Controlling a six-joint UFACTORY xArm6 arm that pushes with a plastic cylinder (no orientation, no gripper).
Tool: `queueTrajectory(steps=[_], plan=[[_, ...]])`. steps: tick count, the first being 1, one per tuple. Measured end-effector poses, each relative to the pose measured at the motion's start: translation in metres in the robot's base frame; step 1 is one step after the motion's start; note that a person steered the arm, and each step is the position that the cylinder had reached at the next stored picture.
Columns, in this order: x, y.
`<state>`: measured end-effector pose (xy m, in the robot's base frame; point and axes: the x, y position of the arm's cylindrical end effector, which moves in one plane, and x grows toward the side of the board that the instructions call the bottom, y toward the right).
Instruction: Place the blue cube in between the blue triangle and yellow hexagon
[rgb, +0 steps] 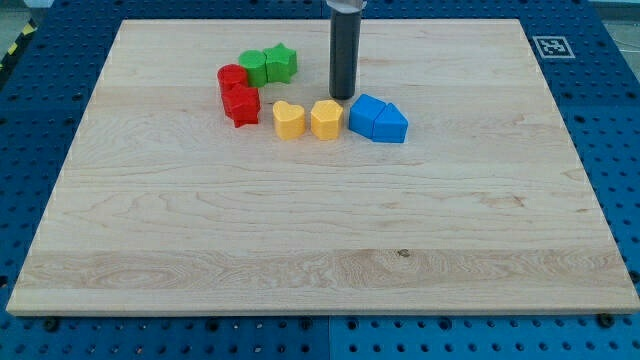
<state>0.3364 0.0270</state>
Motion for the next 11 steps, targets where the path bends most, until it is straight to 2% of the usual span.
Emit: queueTrajectory(steps=[2,3,8,9,10,11], plan=[[0.005,0.07],[0.022,0.071],[0.032,0.029],[0.017,0.024],[-0.003,-0.001],[-0.003,-0.039]])
